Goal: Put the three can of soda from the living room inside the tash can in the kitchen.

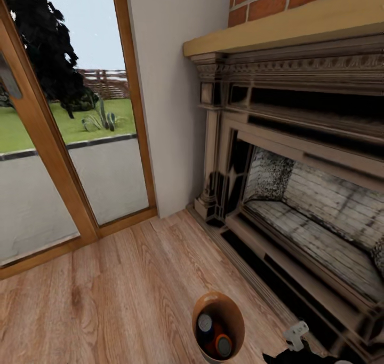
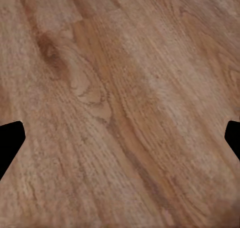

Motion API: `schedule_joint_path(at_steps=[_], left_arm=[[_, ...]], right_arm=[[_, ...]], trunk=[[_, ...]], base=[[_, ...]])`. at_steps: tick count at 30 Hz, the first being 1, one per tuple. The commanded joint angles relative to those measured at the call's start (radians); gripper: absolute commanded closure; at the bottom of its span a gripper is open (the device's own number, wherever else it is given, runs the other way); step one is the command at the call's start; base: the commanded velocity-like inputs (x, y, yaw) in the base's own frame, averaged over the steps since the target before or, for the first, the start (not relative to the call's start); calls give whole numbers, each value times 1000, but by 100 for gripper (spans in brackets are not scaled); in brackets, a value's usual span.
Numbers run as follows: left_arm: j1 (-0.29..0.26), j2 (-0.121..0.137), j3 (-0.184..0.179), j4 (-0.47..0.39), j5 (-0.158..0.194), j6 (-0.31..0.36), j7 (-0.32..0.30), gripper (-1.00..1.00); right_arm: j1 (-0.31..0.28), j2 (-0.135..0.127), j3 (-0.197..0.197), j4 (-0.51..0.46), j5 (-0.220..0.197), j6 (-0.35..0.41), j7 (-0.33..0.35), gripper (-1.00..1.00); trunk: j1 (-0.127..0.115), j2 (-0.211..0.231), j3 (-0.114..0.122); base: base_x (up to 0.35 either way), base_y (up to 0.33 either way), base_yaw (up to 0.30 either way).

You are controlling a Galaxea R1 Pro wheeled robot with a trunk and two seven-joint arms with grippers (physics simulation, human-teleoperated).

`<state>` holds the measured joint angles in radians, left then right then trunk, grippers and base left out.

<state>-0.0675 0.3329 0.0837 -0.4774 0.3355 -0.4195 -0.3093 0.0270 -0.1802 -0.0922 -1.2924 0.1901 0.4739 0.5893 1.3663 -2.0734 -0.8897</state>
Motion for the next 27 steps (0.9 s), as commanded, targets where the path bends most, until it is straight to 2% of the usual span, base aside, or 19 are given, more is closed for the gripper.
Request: schedule_joint_path(at_steps=[1, 4, 5, 12, 13, 18, 19, 20, 22, 27], left_arm=[[0, 0, -1, 13, 0, -12, 0, -100], [0, 0, -5, 66, 0, -42, 0, -100], [0, 0, -7, 126, 0, -61, 0, -100], [0, 0, -11, 242, 0, -77, 1, -100], [0, 0, -11, 258, -1, -77, 1, -100], [0, 0, -22, 277, -26, -74, 4, -100], [0, -1, -28, 282, -44, -72, 6, -100], [0, -2, -31, 289, -52, -71, 7, -100], [0, -6, -32, 300, -58, -71, 8, -100], [0, -34, -35, 321, -64, -70, 10, -100]], right_arm=[[14, 2, -13, 2, -1, -14, 2, -100], [53, 4, -41, 26, -3, -59, 5, -100], [77, 5, -58, 72, -5, -113, 3, -100], [98, 7, -78, 222, -6, -212, -6, -100], [100, 8, -93, 256, -7, -224, -7, -100], [102, 12, -168, 326, -8, -256, -8, -100], [103, 16, -209, 372, -9, -293, -7, -100], [103, 17, -227, 405, -9, -322, -7, -100], [103, 19, -239, 437, -9, -344, -6, -100], [103, 27, -258, 511, -10, -376, -6, -100]], trunk=[[-4, 7, 3], [-15, 28, 13], [-19, 35, 16], [-46, 84, 38], [-50, 91, 41], [-69, 126, 57], [-73, 133, 60], [-77, 140, 63], [-84, 154, 69], [-104, 189, 85]], base=[[0, 0, 0], [0, 0, 0], [0, 0, 0], [0, 0, 0], [0, 0, 0], [0, 0, 0], [0, 0, 0], [0, 0, 0], [0, 0, 0], [0, 0, 0]])
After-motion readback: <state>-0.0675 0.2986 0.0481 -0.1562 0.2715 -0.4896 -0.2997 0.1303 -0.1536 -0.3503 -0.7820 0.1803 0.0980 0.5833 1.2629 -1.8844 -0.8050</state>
